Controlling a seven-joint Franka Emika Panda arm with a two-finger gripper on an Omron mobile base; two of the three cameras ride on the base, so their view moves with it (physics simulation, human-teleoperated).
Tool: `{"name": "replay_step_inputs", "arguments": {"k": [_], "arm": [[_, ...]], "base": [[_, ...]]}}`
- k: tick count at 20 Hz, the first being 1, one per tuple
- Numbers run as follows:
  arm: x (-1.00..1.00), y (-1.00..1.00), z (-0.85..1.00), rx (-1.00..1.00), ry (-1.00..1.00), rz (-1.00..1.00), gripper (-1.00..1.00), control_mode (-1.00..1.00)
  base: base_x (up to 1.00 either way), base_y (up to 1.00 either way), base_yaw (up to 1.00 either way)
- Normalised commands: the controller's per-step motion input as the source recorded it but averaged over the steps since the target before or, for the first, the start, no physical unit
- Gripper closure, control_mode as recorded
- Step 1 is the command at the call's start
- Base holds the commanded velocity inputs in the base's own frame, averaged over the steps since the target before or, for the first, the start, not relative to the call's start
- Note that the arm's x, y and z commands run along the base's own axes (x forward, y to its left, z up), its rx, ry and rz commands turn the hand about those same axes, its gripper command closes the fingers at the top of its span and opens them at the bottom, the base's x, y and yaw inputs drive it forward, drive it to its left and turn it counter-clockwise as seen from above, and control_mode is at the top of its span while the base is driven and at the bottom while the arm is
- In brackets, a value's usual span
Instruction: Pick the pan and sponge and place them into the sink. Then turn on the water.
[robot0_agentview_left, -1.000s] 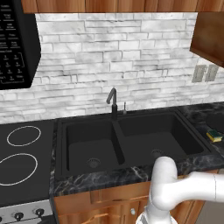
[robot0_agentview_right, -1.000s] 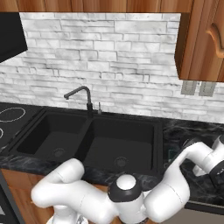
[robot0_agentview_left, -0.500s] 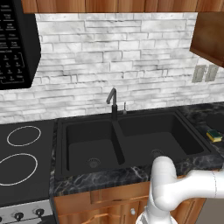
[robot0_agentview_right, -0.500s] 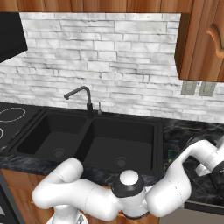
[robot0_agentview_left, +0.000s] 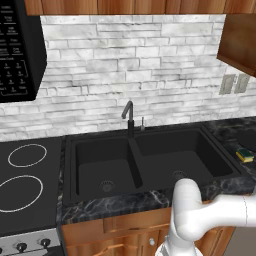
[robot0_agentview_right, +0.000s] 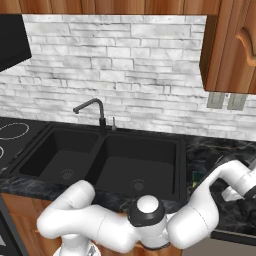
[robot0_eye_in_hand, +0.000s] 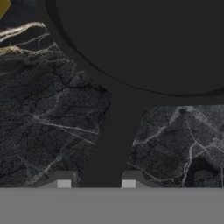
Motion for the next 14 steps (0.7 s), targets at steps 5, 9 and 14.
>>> {"name": "replay_step_inputs", "arguments": {"k": [5, 9, 14], "arm": [[-0.15, -0.01, 0.02, 0.0, -0.03, -0.06, 1.0, -1.0], [-0.12, -0.02, 0.39, 0.0, -0.05, -0.02, 1.0, -1.0], [-0.08, 0.03, 0.5, 0.01, -0.06, 0.0, 1.0, -1.0]], "base": [[0.0, 0.0, 0.0], [0.0, 0.0, 0.0], [0.0, 0.0, 0.0]]}}
